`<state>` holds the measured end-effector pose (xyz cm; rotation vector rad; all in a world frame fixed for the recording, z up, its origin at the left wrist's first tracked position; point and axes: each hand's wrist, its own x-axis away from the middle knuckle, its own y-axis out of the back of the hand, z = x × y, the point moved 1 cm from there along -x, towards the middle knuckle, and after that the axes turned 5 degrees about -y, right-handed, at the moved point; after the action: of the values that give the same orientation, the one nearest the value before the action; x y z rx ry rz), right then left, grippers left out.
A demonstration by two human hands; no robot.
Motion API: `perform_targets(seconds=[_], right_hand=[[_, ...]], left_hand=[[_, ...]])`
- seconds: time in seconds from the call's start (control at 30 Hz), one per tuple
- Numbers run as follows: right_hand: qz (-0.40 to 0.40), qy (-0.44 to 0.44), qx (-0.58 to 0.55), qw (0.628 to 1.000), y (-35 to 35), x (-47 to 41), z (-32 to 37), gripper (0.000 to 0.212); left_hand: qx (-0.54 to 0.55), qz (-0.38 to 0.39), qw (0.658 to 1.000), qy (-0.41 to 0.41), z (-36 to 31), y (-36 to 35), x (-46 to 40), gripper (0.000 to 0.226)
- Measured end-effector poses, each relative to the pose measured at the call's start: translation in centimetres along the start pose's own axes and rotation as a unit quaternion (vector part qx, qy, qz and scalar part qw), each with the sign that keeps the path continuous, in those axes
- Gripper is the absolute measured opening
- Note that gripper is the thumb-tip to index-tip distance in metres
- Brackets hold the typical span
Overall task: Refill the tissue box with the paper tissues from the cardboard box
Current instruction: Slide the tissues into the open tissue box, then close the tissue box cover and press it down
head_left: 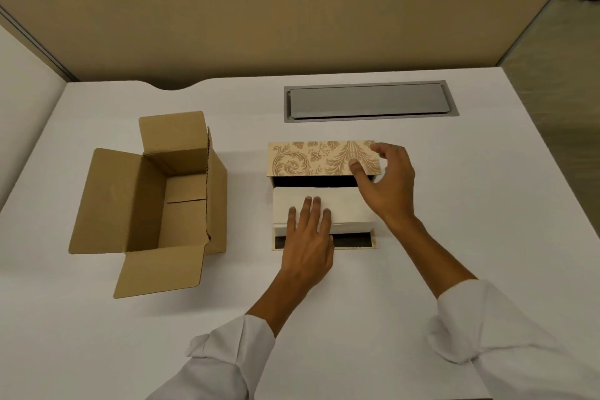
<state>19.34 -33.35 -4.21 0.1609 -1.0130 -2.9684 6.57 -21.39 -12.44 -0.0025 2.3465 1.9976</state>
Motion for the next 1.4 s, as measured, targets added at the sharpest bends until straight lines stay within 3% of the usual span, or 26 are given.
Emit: perform_targets(seconds=[0.13,0.27,0.33,0.47,0.63,0.77,1.13,1.3,1.4], right_hand=[[0.188,0.077,0.115,0.972,-3.0,-4.7,4.0,0.061],[0.338,0.13,0.324,0.874,-6.2,-7.8,4.3,0.074],[0.381,0.119,0.355,0.845,-6.9,-8.6,3.6,0.073],[0.393,0.138,0.328,0.848,-7.0,-9.2,3.7,0.067],[0.444,0.151,0.33,0.819,-6.9,-9.0,3.9,0.071],[0.483,0.106,0.292,0.819,-7.2,-9.0,3.4,0.07],[0.586,-0.052,0.27,0.762,-7.9,-7.6,4.3,0.044],[0.587,-0.114,0.296,0.744,-7.8,-7.5,4.9,0.071],[0.578,-0.114,0.318,0.743,-7.8,-7.3,5.5,0.056]], left_hand=[[-0.005,0.028,1.0,0.009,0.1,-0.4,0.3,0.056],[0.008,0.044,0.999,0.019,0.1,-0.5,0.2,0.058],[0.022,0.045,0.998,0.025,0.0,-0.5,0.3,0.058],[0.026,0.057,0.998,0.028,-0.3,-0.1,0.2,0.064],[0.027,0.073,0.996,0.038,-0.9,0.1,-0.1,0.066],[0.021,0.075,0.996,0.04,-1.1,0.2,-0.2,0.069],[0.029,0.094,0.993,0.059,-1.5,-0.6,0.7,0.073],[0.038,0.093,0.993,0.065,-1.8,-0.5,1.1,0.074],[0.033,0.149,0.984,0.09,-2.5,0.3,1.4,0.079]])
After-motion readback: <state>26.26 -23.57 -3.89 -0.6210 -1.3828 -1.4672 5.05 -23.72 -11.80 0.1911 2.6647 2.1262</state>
